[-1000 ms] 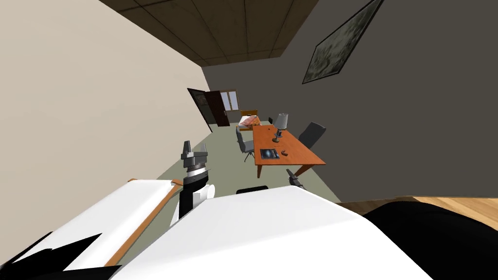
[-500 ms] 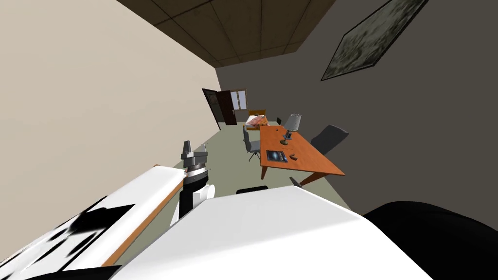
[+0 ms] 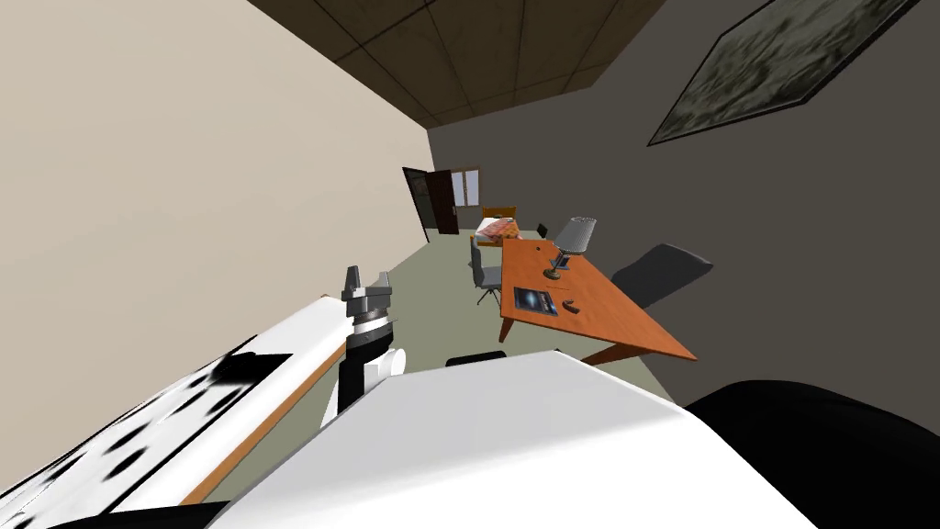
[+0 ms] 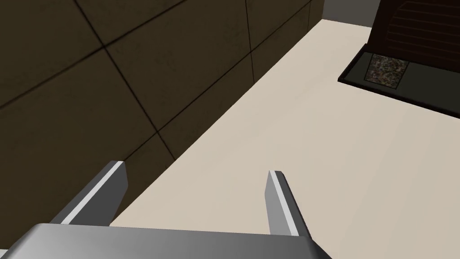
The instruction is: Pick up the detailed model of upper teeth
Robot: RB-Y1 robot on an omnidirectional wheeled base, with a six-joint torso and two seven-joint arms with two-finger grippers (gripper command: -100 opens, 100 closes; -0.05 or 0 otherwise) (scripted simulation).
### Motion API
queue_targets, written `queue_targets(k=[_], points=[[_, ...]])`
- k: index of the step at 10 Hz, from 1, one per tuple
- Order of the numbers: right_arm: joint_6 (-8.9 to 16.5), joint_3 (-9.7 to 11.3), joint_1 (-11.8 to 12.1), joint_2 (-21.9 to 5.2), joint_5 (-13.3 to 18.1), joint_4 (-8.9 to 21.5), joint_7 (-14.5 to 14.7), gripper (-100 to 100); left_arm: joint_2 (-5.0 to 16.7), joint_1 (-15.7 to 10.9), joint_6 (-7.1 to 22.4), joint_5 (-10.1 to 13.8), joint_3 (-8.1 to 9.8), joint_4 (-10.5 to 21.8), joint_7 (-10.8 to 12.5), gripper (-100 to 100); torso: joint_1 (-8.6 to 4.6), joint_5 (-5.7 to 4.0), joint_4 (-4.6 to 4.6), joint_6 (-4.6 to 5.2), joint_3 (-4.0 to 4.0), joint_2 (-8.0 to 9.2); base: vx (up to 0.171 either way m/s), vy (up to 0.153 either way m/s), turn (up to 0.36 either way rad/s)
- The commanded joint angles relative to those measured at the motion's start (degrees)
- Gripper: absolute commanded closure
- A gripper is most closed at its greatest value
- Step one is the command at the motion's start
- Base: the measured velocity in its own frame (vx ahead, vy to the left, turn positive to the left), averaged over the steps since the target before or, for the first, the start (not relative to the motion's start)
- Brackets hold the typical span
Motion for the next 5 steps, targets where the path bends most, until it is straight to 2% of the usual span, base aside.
queue_targets(k=[1,4,5], points=[[0.5,0.9,0.6,-2.0,-0.3,2.9,1.4,-100,0.0,0.0,0.0,0.0,0.0,0.0,0.0,0,0.0,0.0,0.0,0.0,0.0,0.0,0.028,0.015,0.357],[1.0,1.8,0.5,-3.6,-0.6,7.2,2.6,-100,0.0,0.0,0.0,0.0,0.0,0.0,0.0,0,-0.02,0.0,0.0,-0.05,-0.02,-0.04,0.031,0.001,0.204],[1.0,1.8,0.5,-3.6,-0.6,7.6,2.6,-100,0.0,0.0,0.0,0.0,0.0,0.0,0.0,0,-0.01,0.0,-0.01,0.03,-0.01,-0.02,0.012,0.003,-0.034]])
